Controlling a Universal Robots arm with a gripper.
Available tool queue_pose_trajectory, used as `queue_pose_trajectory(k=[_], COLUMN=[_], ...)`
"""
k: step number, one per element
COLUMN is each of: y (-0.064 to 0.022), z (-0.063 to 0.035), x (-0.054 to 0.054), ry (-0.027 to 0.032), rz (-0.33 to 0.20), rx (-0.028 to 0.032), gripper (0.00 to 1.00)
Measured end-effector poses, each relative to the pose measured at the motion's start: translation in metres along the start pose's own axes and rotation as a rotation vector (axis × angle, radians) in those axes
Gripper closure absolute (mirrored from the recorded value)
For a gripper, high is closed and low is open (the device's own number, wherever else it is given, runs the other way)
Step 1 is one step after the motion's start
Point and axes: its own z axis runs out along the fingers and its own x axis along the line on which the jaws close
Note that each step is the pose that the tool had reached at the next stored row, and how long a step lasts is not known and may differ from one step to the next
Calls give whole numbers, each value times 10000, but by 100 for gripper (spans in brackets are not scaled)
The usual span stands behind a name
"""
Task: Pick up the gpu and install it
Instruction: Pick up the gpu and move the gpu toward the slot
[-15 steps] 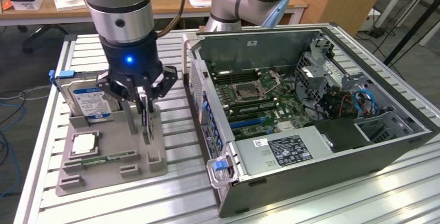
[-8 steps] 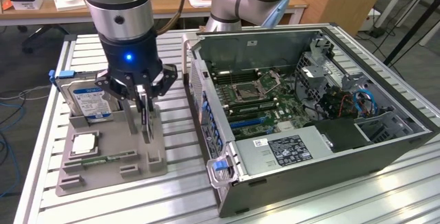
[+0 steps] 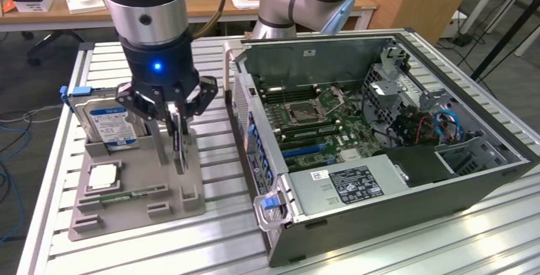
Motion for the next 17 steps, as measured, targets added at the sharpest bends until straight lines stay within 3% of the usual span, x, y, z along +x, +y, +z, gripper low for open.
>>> queue_pose_trajectory(k=[17], y=[4], z=[-105], x=[-3], ry=[0], rz=[-1], rx=[4], gripper=[74])
